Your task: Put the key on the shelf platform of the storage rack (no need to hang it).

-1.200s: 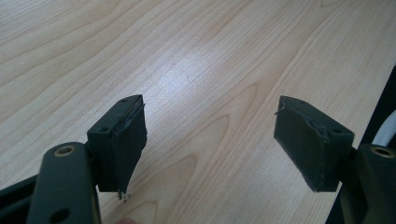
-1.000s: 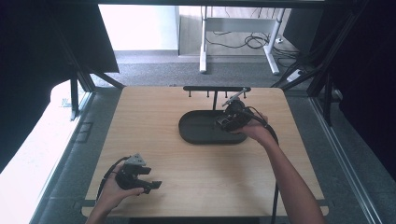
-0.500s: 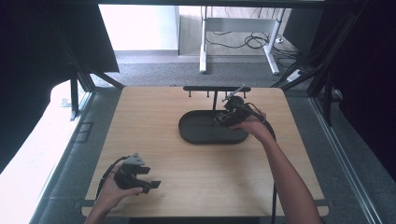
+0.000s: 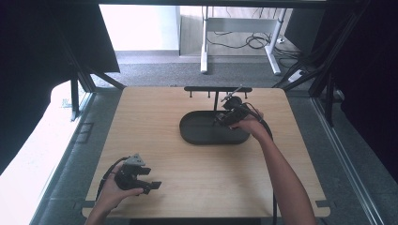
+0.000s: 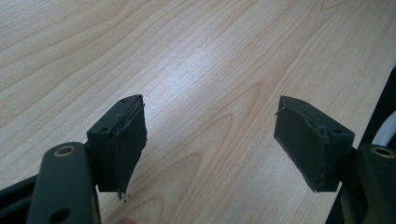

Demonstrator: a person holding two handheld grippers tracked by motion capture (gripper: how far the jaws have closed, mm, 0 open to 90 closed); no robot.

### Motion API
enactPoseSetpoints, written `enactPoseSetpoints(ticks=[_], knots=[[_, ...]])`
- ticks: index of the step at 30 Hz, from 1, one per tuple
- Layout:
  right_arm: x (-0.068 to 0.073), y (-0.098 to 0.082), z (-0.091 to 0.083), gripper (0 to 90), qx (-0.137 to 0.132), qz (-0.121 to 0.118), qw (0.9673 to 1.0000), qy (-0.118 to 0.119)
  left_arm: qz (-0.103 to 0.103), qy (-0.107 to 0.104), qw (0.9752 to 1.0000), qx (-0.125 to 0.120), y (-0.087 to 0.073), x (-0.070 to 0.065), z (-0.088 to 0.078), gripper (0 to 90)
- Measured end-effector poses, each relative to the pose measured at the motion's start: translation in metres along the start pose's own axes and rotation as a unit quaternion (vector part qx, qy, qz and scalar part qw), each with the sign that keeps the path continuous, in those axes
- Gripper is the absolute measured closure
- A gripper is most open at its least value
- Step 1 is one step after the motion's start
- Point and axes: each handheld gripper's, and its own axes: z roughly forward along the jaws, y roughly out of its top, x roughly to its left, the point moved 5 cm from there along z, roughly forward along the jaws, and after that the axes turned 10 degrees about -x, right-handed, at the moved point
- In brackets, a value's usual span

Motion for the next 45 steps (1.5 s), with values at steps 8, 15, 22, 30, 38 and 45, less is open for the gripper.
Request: enactPoseSetpoints(ticks=[8, 15, 22, 30, 38, 45], knots=[[0.001, 0.001, 0.009, 49.4, -0.003, -0.007, 0.9999, 0.01, -0.001, 0.0, 1.0, 0.002, -0.001, 0.001, 0.001, 25.7], [0.006, 0.001, 0.02, 49.3, 0.004, -0.011, 0.9999, 0.012, -0.002, 0.0, 1.0, 0.002, -0.001, 0.001, 0.0, 25.7], [0.007, -0.002, 0.032, 49.3, 0.014, -0.012, 0.9998, 0.012, 0.0, -0.001, 1.0, 0.003, -0.001, 0.002, 0.001, 25.6], [0.006, -0.006, 0.04, 49.3, 0.024, -0.015, 0.9996, 0.004, 0.0, 0.0, 1.0, 0.006, -0.002, 0.001, 0.001, 25.7], [-0.003, -0.017, 0.046, 49.1, 0.032, -0.026, 0.9991, -0.004, -0.001, 0.0, 1.0, 0.006, -0.002, 0.001, 0.002, 25.6], [-0.004, -0.029, 0.049, 49.1, 0.043, -0.013, 0.9989, -0.01, 0.0, -0.001, 1.0, 0.009, -0.002, 0.0, 0.004, 25.7]])
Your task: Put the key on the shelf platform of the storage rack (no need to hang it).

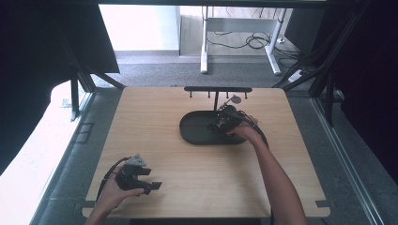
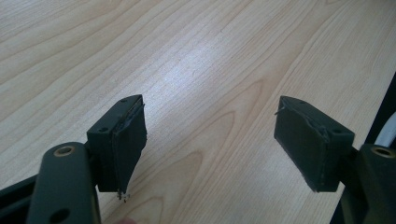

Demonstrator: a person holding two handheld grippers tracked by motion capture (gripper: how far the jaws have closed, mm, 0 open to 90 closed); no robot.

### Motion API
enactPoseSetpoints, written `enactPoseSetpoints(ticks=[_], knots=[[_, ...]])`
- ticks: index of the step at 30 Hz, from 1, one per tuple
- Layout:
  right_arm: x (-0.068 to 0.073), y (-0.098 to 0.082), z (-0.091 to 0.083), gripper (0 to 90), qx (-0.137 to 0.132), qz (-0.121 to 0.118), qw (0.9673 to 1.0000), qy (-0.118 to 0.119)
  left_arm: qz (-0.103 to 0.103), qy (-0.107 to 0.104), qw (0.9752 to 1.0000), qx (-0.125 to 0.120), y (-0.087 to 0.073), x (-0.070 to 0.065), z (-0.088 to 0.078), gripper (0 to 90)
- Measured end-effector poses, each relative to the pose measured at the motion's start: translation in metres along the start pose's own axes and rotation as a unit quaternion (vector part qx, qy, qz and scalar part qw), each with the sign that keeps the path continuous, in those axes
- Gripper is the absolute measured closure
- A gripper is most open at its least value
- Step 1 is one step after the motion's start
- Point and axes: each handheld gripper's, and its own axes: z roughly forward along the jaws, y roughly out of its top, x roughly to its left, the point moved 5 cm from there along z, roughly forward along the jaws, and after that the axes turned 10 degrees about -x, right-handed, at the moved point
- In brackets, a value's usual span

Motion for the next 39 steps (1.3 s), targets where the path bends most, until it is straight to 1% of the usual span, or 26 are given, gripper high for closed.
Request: enactPoseSetpoints(ticks=[4, 5, 7, 15, 19, 22, 24, 25, 27, 29, 30, 31, 33, 36, 37, 38, 39], knots=[[0.0, -0.003, 0.001, 49.0, 0.006, -0.003, 1.0, -0.001, 0.002, -0.001, 1.0, 0.001, 0.0, 0.0, 0.001, 25.6], [0.0, -0.003, 0.002, 48.9, 0.008, -0.002, 1.0, -0.002, -0.003, 0.0, 1.0, -0.003, 0.0, -0.001, 0.002, 25.5], [0.0, -0.005, 0.003, 48.9, 0.013, -0.004, 0.9999, -0.001, 0.003, -0.001, 1.0, 0.001, 0.0, 0.0, 0.001, 25.3], [0.0, -0.011, 0.01, 48.5, 0.028, -0.016, 0.9994, -0.015, 0.001, 0.0, 1.0, -0.002, 0.0, 0.0, 0.0, 25.3], [0.001, -0.012, 0.012, 48.5, 0.028, -0.019, 0.9993, -0.014, 0.001, -0.001, 1.0, 0.0, 0.0, 0.0, 0.001, 25.2], [0.001, -0.01, 0.009, 46.9, 0.019, -0.015, 0.9996, -0.015, 0.006, -0.001, 1.0, 0.001, 0.0, 0.0, 0.001, 25.2], [0.002, -0.009, 0.006, 44.7, 0.012, -0.014, 0.9997, -0.016, 0.005, 0.0, 1.0, 0.001, 0.0, 0.0, 0.001, 25.2], [0.002, -0.008, 0.004, 43.5, 0.008, -0.015, 0.9998, -0.014, 0.001, 0.0, 1.0, -0.002, 0.0, -0.001, 0.002, 25.3], [0.004, -0.007, -0.002, 42.0, -0.001, -0.016, 0.9997, -0.018, 0.001, -0.001, 1.0, 0.0, 0.0, -0.001, 0.001, 25.2], [0.007, -0.005, -0.008, 41.0, -0.016, -0.019, 0.9996, -0.015, 0.002, -0.001, 1.0, 0.0, 0.0, -0.001, 0.001, 25.3], [0.009, -0.004, -0.012, 40.9, -0.023, -0.02, 0.9994, -0.014, -0.002, -0.001, 1.0, -0.003, 0.0, -0.002, 0.002, 25.2], [0.012, -0.004, -0.016, 40.8, -0.029, -0.022, 0.9993, -0.013, 0.003, -0.001, 1.0, 0.001, 0.0, -0.001, 0.001, 25.3], [0.016, -0.005, -0.025, 40.7, -0.041, -0.028, 0.9987, -0.009, 0.003, -0.002, 1.0, 0.001, 0.0, -0.002, 0.002, 25.3], [0.022, -0.007, -0.037, 40.5, -0.058, -0.034, 0.9977, 0.001, 0.006, -0.003, 1.0, 0.003, 0.0, -0.002, 0.002, 25.3], [0.025, -0.009, -0.041, 40.6, -0.063, -0.034, 0.9974, 0.004, -0.002, -0.001, 1.0, -0.001, 0.001, -0.003, 0.003, 25.3], [0.027, -0.011, -0.044, 40.5, -0.067, -0.034, 0.9971, 0.007, 0.004, -0.003, 1.0, 0.004, 0.0, -0.003, 0.002, 25.2], [0.03, -0.013, -0.048, 40.6, -0.072, -0.034, 0.9968, 0.011, 0.004, -0.003, 1.0, 0.004, 0.0, -0.003, 0.003, 25.2]])
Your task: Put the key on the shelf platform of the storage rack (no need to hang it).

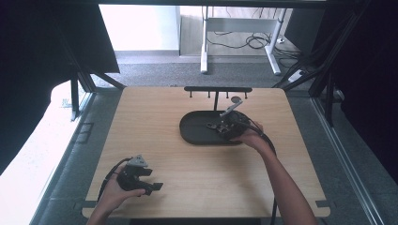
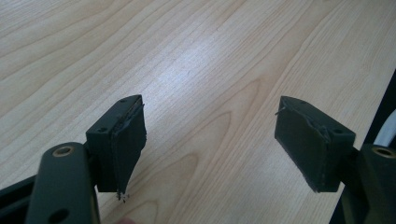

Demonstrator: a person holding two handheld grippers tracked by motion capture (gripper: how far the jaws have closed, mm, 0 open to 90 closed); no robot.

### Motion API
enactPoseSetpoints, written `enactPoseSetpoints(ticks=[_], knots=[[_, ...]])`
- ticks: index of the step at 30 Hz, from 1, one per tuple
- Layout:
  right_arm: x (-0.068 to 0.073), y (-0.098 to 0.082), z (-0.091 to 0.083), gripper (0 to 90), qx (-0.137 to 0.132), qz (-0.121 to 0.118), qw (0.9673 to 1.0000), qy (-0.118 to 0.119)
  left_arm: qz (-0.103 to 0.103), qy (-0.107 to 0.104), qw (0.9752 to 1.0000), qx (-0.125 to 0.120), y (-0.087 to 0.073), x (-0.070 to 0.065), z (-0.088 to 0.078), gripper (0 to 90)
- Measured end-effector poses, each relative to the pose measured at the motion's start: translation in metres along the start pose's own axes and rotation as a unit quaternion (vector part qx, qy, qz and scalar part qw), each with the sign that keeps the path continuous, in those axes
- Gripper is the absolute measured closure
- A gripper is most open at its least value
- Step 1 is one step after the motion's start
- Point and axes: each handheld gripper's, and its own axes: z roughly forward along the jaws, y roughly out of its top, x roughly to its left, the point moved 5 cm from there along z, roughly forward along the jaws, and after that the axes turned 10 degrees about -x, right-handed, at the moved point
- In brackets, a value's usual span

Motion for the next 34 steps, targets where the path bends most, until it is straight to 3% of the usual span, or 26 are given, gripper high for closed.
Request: enactPoseSetpoints(ticks=[10, 20, 27, 30, 34], knots=[[0.022, -0.031, -0.028, 42.5, -0.033, -0.002, 0.999, 0.029, -0.006, 0.002, 1.0, -0.007, 0.001, 0.0, -0.002, 25.2], [0.037, -0.074, -0.05, 43.5, -0.06, 0.032, 0.997, 0.036, 0.001, -0.001, 1.0, 0.003, 0.0, -0.002, 0.002, 25.1], [0.043, -0.107, -0.059, 43.9, -0.071, 0.05, 0.9959, 0.023, -0.002, -0.002, 1.0, 0.005, 0.0, -0.005, 0.007, 25.1], [0.042, -0.112, -0.06, 43.2, -0.062, 0.043, 0.997, 0.019, -0.001, -0.003, 1.0, 0.008, -0.001, -0.005, 0.008, 25.1], [0.037, -0.112, -0.063, 42.5, -0.083, 0.053, 0.9951, 0.009, 0.003, -0.004, 0.9999, 0.013, -0.001, -0.005, 0.01, 25.1]])
